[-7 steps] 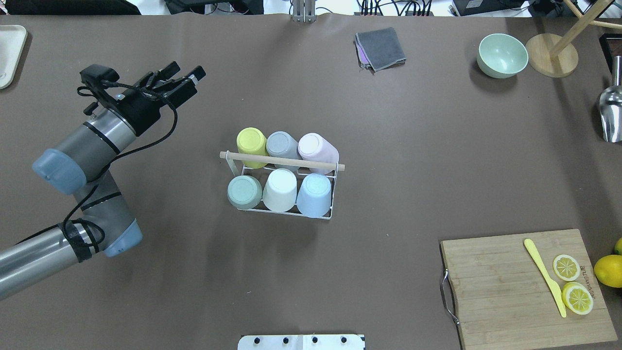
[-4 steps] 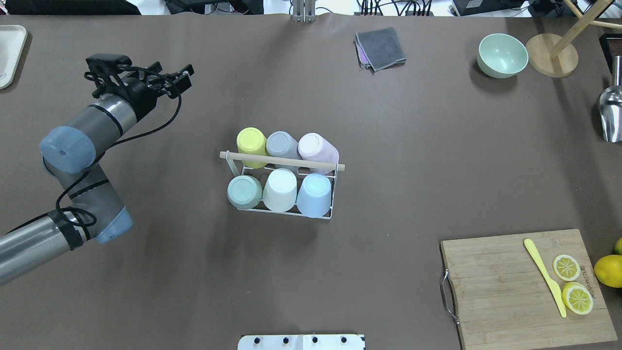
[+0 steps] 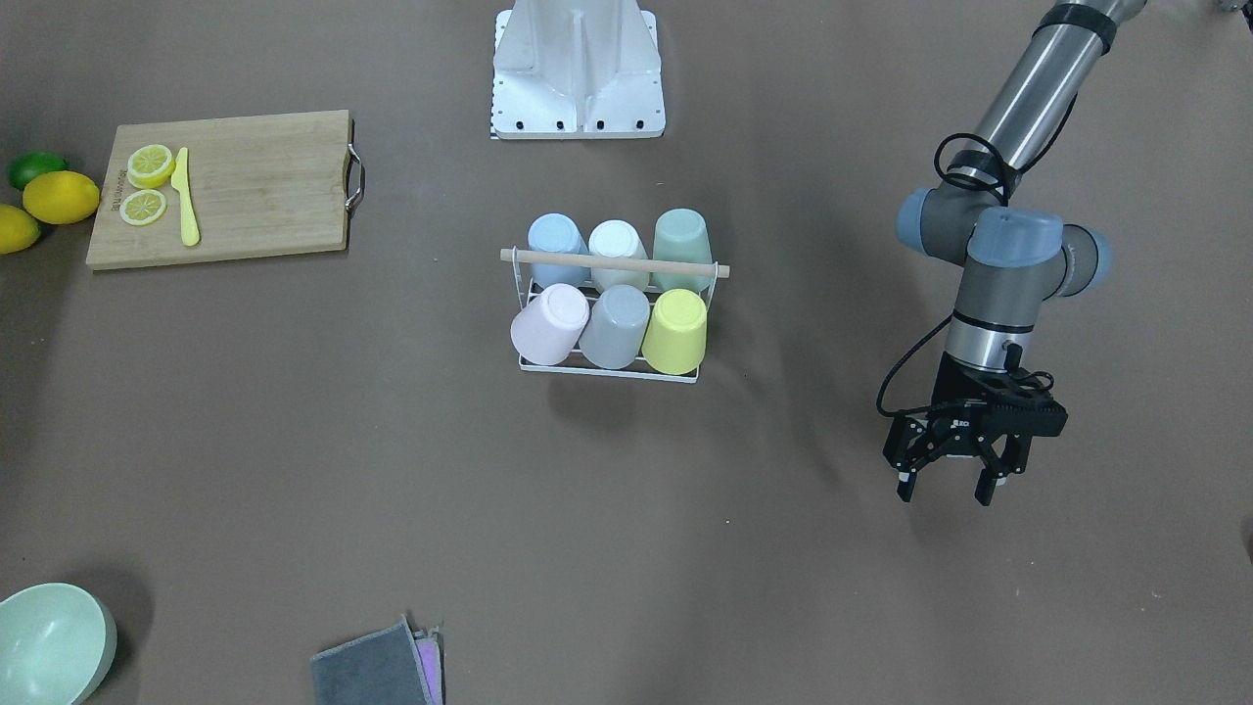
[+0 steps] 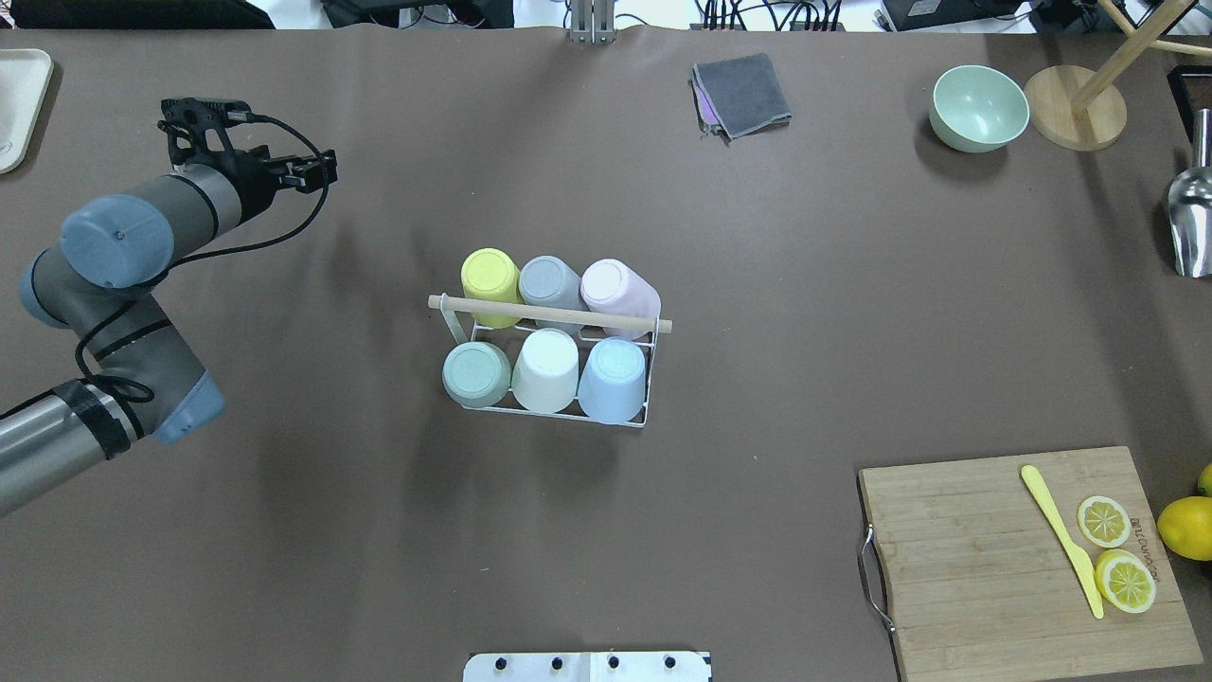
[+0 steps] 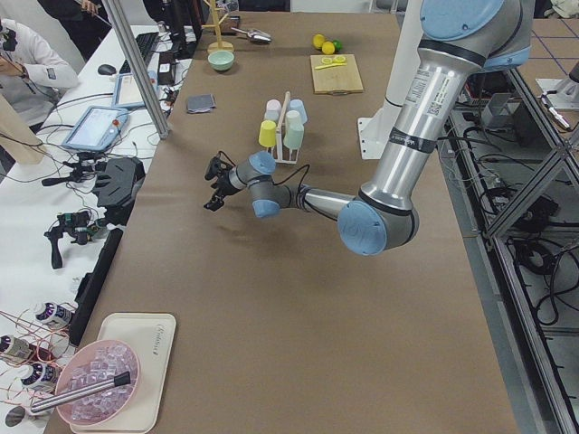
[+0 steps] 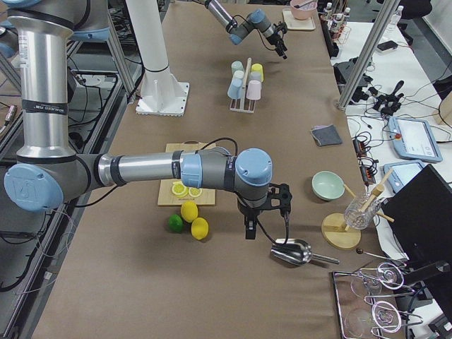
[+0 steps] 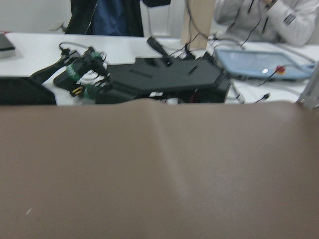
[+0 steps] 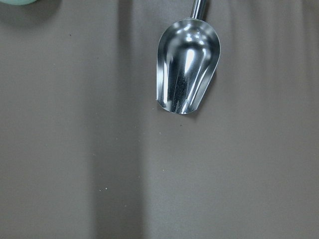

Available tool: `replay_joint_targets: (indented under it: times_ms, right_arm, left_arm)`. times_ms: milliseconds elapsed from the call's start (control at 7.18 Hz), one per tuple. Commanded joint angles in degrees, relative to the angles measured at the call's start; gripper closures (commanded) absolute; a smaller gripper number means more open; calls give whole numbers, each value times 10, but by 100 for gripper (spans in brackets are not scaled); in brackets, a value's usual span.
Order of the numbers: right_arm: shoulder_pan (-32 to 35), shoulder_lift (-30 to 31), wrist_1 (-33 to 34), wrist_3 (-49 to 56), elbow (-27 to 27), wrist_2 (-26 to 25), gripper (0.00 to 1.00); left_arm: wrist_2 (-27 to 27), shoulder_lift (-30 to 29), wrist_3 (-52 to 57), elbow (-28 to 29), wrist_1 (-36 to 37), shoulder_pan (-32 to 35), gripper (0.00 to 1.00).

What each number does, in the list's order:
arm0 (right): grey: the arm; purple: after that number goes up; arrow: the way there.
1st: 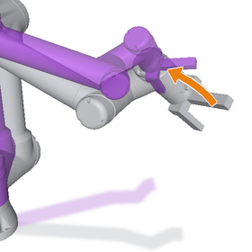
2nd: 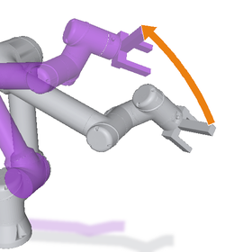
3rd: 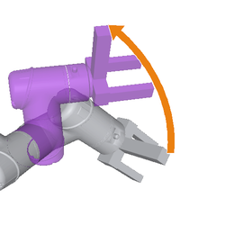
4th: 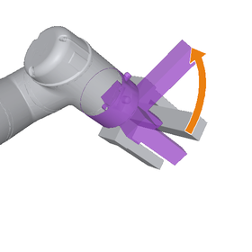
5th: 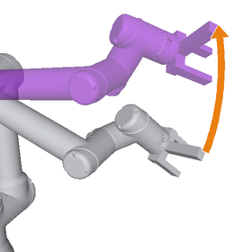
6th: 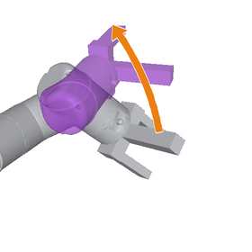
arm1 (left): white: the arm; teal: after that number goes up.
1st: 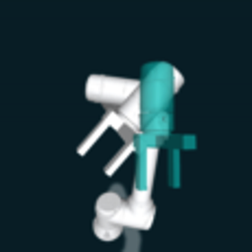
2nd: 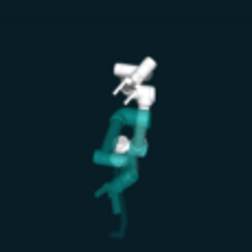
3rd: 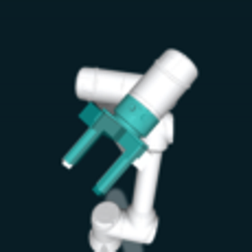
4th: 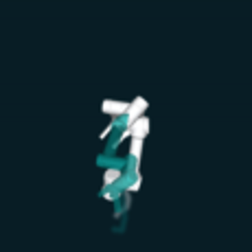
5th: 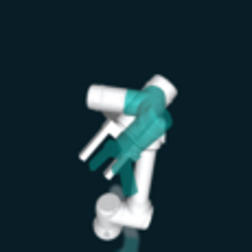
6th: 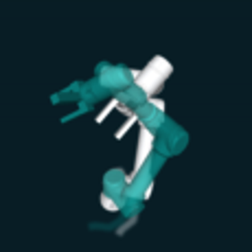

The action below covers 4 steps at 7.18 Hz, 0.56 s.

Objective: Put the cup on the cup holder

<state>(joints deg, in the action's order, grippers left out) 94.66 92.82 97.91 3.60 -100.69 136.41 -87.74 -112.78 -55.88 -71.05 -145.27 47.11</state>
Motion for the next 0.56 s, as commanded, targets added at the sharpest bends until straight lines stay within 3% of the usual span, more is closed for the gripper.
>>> replay_joint_targets:
  times_ms: [0, 418]
  right_arm:
    - [0, 0, 0, 0, -3, 0, 0]
    - [0, 0, 0, 0, -5, 0, 0]
  left_arm:
    - [-65, 2, 3, 0, 127, 28, 2]
    - [-176, 36, 78, -2, 220, 104, 2]
